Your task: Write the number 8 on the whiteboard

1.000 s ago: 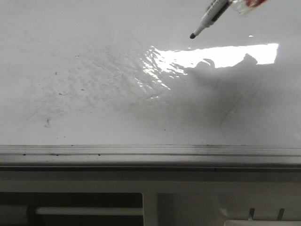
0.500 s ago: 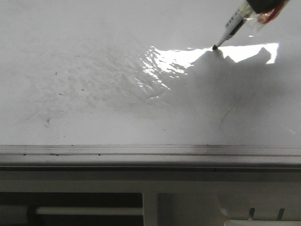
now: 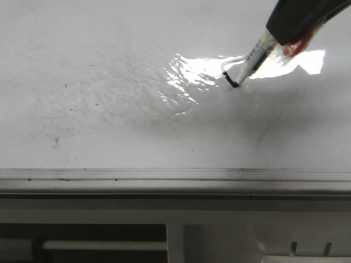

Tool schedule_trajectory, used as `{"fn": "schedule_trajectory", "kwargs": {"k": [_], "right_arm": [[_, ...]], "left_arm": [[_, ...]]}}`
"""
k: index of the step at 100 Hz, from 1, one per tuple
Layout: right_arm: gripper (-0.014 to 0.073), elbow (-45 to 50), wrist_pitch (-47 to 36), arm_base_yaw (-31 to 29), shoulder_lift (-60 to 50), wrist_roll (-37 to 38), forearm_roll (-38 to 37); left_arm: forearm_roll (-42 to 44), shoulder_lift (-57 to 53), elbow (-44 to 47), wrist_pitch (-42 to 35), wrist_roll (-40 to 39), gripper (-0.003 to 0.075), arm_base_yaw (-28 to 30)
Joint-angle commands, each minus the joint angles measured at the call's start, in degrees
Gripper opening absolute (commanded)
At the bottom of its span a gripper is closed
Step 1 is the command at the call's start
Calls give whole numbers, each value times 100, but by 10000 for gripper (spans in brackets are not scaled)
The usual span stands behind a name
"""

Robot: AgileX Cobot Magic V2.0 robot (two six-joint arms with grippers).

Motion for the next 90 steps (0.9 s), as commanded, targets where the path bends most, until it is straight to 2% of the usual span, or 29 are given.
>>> {"fn": "schedule_trajectory", "kwargs": {"k": [1, 14, 28, 50, 65, 90], "right_arm": [[-63, -148, 355, -30, -149, -13, -316], [-63, -148, 569, -30, -434, 71, -290], [-63, -10, 566, -30, -536, 71, 110], [-63, 418, -501, -17, -322, 71, 396], [-63, 287, -809, -17, -252, 71, 138], [-63, -20, -220, -27, -252, 71, -433]], "left_arm": [[-106, 61, -159, -245, 0, -20, 7], [-106, 61, -159, -245, 0, -20, 7], [-106, 61, -159, -245, 0, -20, 7], [-106, 61, -159, -245, 0, -20, 7], [-106, 61, -159, -245, 0, -20, 7], [-106, 61, -159, -245, 0, -20, 7]]}}
